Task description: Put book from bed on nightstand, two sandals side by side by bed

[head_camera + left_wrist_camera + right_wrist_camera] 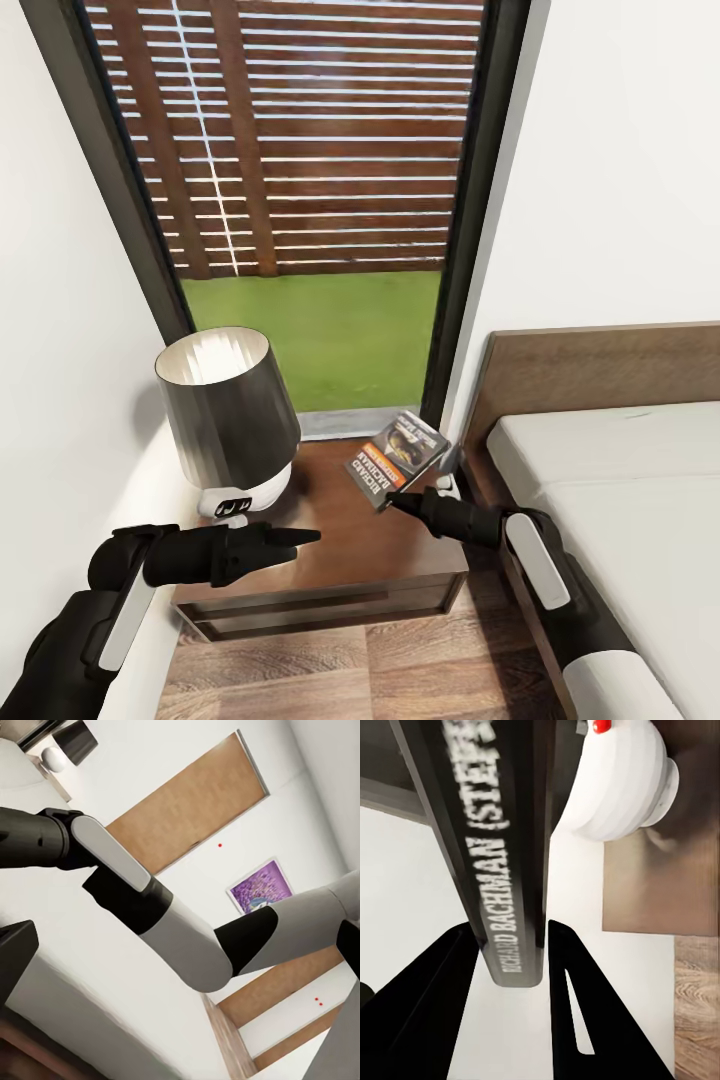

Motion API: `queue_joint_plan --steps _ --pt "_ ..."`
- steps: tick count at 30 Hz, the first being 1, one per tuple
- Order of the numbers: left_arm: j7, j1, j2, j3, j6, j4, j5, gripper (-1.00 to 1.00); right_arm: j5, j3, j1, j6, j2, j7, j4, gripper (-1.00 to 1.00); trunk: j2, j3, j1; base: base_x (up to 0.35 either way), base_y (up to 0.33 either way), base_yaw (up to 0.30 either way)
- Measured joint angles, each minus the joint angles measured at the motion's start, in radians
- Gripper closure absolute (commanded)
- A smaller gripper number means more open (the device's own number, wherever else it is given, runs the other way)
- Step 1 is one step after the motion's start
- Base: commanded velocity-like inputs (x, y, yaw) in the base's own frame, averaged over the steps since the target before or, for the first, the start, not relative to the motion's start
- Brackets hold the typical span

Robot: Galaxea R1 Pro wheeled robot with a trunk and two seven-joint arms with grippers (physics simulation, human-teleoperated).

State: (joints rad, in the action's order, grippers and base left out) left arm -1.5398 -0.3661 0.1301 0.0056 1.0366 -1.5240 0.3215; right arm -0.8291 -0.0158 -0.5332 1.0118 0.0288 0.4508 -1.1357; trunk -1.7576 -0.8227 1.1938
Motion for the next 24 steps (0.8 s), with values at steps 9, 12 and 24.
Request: queue_joint_plan --steps 9,12,24 --pt "0.002 0.000 0.000 -0.002 0.000 0.001 -0.001 -1.00 -0.003 0.027 0.000 0.032 -0.001 -0.021 0.000 1.00 0.000 0.000 0.000 0.000 0.000 0.000" --pt "0.003 0.000 0.000 -0.001 0.000 0.000 -0.001 -1.00 -0.003 0.037 0.000 0.031 -0.001 -0.024 0.000 1.00 0.000 0.000 0.000 0.000 0.000 0.000" --pt "0.032 0.000 0.000 -0.003 0.000 0.001 -0.002 -1.00 -0.001 0.065 0.000 0.031 0.002 -0.031 0.004 1.00 0.000 0.000 0.000 0.000 0.000 0.000"
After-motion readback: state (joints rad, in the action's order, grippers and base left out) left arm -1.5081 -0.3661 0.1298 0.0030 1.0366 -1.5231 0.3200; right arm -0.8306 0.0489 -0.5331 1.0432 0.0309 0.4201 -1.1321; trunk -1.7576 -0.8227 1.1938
